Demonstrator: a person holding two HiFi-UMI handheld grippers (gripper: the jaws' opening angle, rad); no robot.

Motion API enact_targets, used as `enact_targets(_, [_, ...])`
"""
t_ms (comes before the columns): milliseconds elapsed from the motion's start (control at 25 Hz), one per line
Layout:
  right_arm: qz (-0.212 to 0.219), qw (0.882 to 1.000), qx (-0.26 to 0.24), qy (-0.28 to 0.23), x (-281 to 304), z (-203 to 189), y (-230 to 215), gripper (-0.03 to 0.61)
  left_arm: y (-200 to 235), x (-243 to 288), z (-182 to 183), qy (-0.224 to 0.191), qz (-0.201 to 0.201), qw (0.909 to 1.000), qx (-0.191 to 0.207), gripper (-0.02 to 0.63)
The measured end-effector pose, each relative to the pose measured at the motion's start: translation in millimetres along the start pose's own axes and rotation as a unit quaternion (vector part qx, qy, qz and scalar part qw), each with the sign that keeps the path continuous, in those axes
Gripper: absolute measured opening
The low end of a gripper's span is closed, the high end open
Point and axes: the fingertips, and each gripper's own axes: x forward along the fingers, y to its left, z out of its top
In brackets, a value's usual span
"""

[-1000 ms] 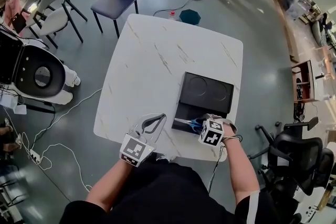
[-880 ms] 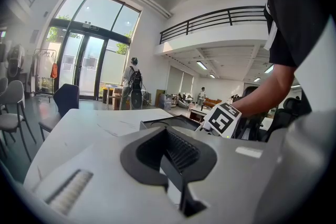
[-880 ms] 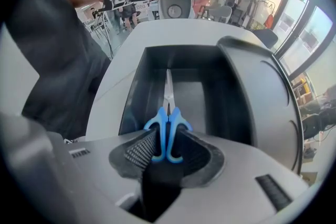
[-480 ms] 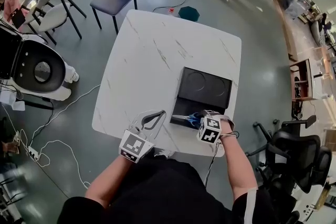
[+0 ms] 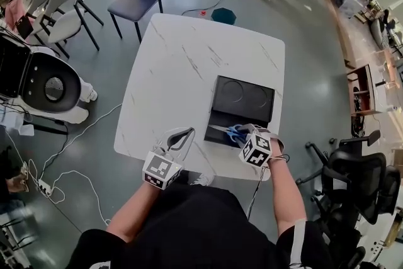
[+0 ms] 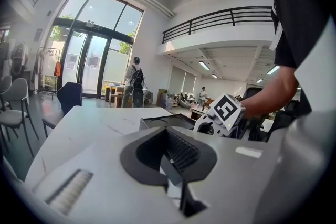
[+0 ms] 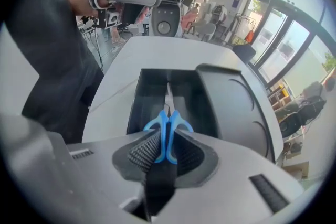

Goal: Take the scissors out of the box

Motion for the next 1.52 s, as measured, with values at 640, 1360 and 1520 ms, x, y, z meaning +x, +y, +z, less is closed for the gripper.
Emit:
enact_targets(640, [-0.204,0.939,0.157,-0.228,-106.2,41.7,-16.2,0.087,-22.7,5.2,22.2,-0.011,-0.019,0.9994,0.026,0.009])
enact_targets(1360, [-0.335,0.706,0.378,-0.496,-220.3,55.9,-37.5,0.091,-50.0,1.3,52.7,-0.047,-0.038,0.9978,0.026,0.009])
enact_targets(1520, [-0.35,0.683,0.393,-0.506,-229.5,50.1,-37.9,0.091,-48.2,-3.3,60.8,-0.062,-0.032,0.9973,0.024,0.009])
